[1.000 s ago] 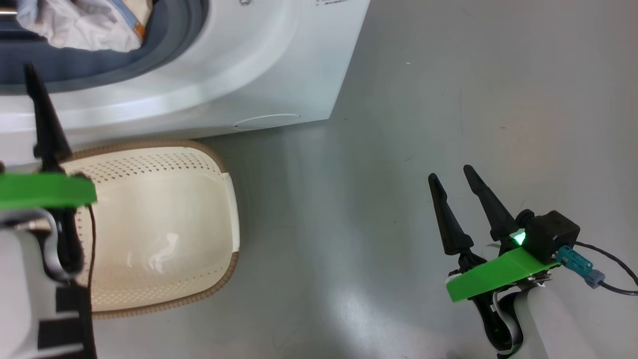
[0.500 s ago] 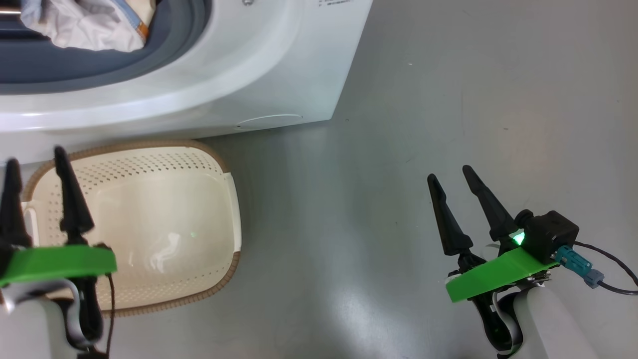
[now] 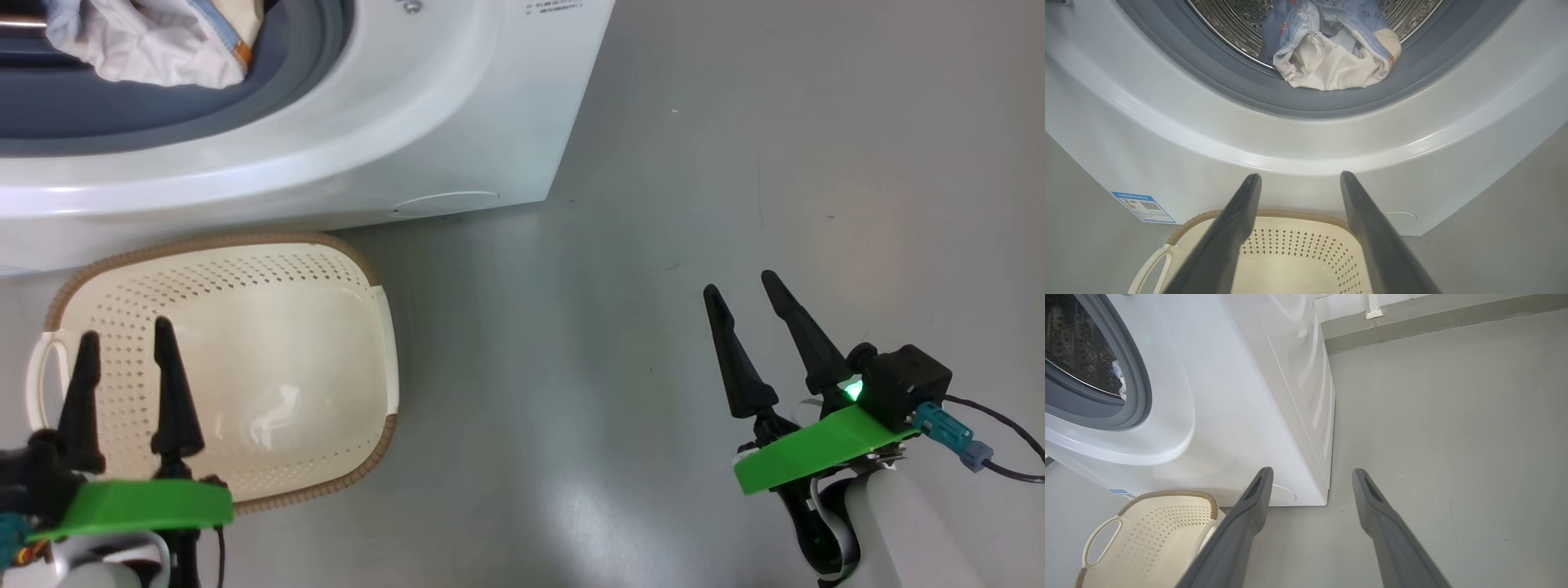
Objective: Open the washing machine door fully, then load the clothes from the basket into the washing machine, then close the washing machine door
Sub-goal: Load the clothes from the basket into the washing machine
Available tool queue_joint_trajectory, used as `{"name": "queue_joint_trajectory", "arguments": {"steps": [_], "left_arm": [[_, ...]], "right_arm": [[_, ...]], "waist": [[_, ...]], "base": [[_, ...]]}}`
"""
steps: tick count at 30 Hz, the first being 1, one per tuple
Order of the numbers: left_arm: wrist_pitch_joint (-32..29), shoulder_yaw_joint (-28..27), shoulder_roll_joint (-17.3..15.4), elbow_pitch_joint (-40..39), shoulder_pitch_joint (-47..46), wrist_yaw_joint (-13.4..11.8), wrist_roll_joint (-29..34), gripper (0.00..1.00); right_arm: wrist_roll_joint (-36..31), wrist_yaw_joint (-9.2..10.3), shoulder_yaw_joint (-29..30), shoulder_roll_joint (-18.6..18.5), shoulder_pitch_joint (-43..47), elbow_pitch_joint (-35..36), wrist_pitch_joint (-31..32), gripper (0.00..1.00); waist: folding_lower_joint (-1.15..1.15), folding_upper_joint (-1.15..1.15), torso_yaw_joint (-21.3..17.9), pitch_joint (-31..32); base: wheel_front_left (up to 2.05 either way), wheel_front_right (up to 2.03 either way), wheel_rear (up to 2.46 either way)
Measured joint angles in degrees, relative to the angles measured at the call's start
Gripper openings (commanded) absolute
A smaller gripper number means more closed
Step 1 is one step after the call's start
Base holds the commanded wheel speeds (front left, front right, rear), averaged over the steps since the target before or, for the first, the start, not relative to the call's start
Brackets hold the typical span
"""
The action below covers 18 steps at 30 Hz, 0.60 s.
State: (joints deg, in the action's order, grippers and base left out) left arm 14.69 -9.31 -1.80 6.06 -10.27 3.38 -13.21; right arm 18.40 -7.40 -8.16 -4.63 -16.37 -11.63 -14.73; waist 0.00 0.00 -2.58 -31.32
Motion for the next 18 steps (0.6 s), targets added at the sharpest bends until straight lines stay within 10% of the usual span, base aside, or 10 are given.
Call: {"name": "queue_joint_trajectory", "arguments": {"steps": [18], "left_arm": [[0.0,2.5,-0.1,-3.6,5.6,-3.2,-0.8,1.00]], "right_arm": [[0.0,0.00,0.1,-0.3,0.0,0.2,0.0,1.00]], "waist": [[0.00,0.00,0.2,-0.2]], "base": [[0.00,0.00,0.00]]}}
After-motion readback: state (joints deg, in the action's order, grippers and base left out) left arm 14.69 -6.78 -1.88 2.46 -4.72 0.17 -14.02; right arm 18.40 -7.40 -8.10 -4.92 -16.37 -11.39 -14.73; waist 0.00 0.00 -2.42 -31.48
